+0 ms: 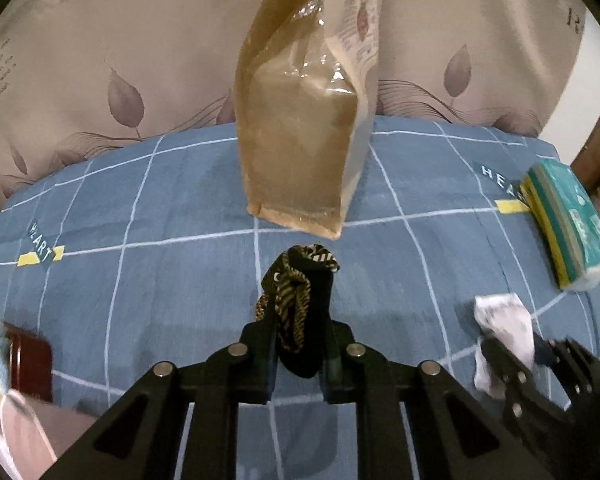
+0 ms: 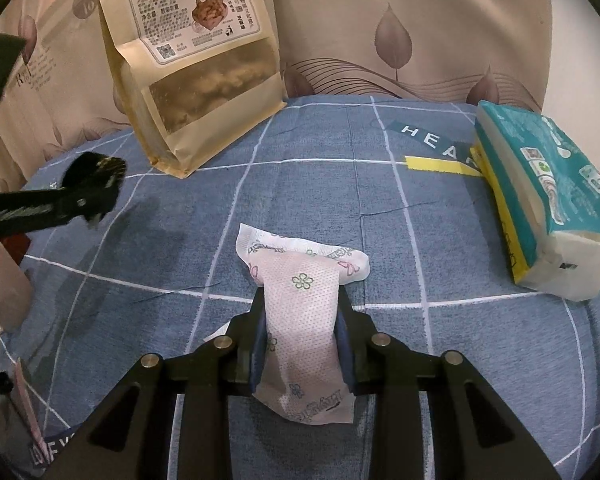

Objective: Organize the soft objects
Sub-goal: 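Carry the scrunchie with the left gripper over the gold tray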

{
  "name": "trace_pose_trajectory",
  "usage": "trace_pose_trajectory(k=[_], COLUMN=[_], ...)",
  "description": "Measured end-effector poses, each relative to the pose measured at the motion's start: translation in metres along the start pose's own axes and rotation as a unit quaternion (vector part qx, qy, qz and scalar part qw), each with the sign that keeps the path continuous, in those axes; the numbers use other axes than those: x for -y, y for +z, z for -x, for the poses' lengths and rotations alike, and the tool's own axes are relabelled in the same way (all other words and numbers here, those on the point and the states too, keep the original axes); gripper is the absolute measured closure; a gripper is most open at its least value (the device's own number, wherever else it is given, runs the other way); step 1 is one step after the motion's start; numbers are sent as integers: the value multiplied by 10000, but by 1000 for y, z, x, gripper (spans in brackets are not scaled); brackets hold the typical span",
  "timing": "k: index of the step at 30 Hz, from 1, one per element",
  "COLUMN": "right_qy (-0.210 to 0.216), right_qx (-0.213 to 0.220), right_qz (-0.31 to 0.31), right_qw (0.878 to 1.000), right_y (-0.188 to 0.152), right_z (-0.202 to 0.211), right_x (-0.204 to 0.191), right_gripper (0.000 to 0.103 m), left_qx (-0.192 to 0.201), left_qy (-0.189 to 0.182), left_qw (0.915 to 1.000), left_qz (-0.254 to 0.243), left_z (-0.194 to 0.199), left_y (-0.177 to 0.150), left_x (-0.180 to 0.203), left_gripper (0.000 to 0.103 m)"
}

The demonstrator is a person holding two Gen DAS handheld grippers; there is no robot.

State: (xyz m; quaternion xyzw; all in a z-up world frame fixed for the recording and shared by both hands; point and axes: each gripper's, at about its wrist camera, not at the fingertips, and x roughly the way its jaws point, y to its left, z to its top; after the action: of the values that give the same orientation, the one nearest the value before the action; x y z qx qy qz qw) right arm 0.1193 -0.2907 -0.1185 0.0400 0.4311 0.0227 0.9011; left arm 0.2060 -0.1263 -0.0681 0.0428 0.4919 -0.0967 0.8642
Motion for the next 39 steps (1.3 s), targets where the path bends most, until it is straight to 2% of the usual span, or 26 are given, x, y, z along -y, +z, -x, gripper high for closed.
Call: trace_pose_trajectory(k=[8,19,33,39], right_qy=[-116,-174,-318,-324], right_qx=[-10,-12,-13,-10], right_qz=[97,149,259,265], right_qw=[9999,9997,9992,9991], right_y=[0,1,0,-1], right_z=[-1,0,0,-1], right_x=[-3,-4,-10,-11], right_gripper=[73,73,73,73], left_qx=[95,292,691,874], left_qy=[-81,-229,-135,95], left_qw=[9999,9993,9975,9961], left_qz=[-67,-67,23,68], left_z=[36,81,133,158], left_y=[-17,-35,-42,-41], left_x=[1,-19,-63,-97], left_gripper=[88,88,88,88])
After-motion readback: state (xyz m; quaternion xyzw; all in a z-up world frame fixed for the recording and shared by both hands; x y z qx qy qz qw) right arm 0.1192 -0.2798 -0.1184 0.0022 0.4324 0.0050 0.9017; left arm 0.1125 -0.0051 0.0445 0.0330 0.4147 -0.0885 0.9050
